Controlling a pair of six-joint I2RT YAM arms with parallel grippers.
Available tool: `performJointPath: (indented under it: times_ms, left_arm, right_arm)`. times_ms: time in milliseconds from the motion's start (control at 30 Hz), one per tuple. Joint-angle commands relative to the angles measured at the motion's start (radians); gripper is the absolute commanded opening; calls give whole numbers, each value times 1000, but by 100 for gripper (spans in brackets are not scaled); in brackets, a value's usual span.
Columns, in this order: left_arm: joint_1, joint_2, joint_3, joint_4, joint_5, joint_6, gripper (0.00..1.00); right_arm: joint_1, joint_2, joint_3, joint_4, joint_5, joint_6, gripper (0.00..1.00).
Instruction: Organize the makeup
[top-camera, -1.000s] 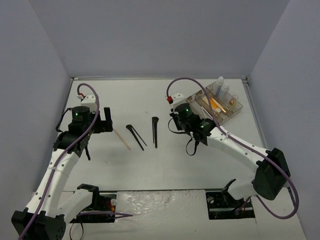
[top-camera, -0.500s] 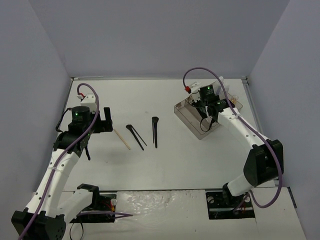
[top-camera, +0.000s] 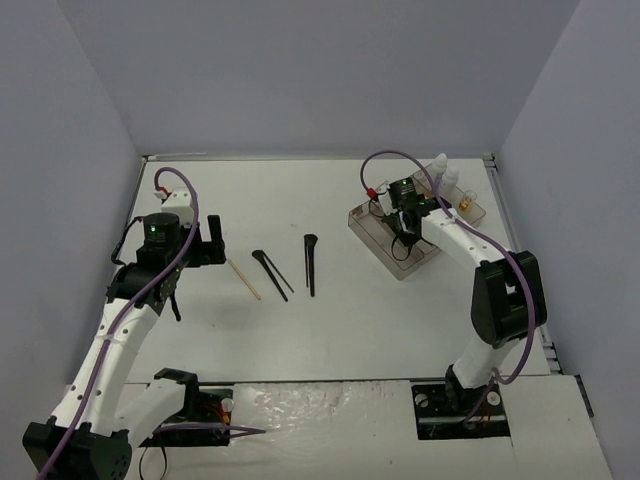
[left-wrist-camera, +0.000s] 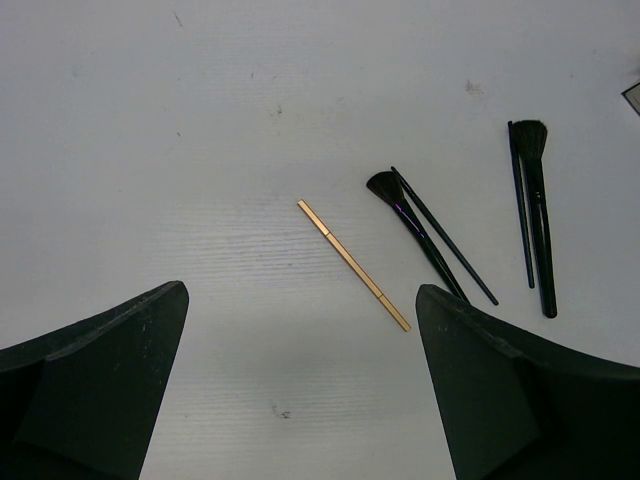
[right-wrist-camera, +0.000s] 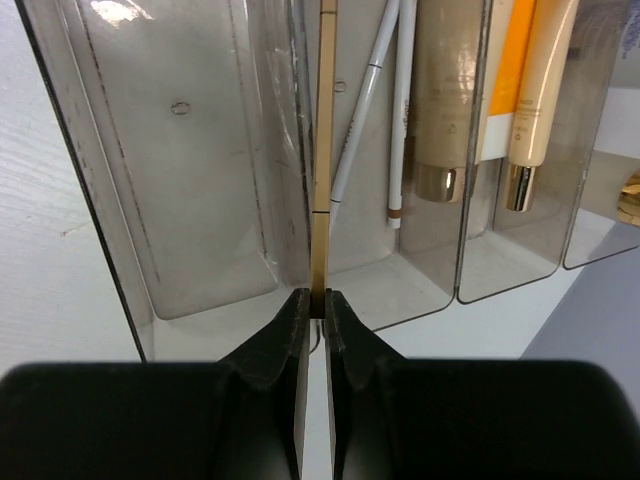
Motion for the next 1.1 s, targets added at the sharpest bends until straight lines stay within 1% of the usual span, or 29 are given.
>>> performJointPath:
  times_ms: [0,233,300,333,367,433,533,667,767,800,833,967,1000,1067]
  left_arm:
    - [8,-4,29,44,3,-10,97]
    - [8,-1,27,44,3,-9,97]
    - [8,0,29,43,3,-11,97]
    - [8,0,29,42,3,-12,97]
    - [8,0,28,42,4,-12,97]
    - [8,-2,29,42,2,-12,97]
    - [8,-8,28,42,-2,-14,97]
    - [8,-14,28,42,-8,-16,97]
    - [9,-23,27,42,-13,-18,97]
    - [10,-27,26,43,-13,-18,97]
    - [11,-31,25,44,-13,-18,97]
    - [14,-63,18,53,-46,-19,97]
    - [12,-72,11,56,-63,-21,97]
    - [15,-105,1,66,-88,-22,97]
  right_arm:
    - [-10,-19,66,0,42,-33,2]
    - [-16,24,73,1,92,-29,17]
    - [-18,28,76,2,105,-8,23]
    - [-18,26,82,2,106,10,30]
    - [-16,19,89,2,99,34,39]
    - [-6,-23,103,7,60,78,47]
    - [45,-107,97,52,-15,172,61]
    - [232,-192,62,159,-34,288,67]
    - [349,-207,38,258,-36,384,69]
    - [420,-196,33,304,-16,407,70]
    - [481,-179,33,341,2,428,70]
    - [626,-36,111,440,32,479,70]
    - [674,29,132,446,41,481,70]
    - [707,112,184,466,49,483,69]
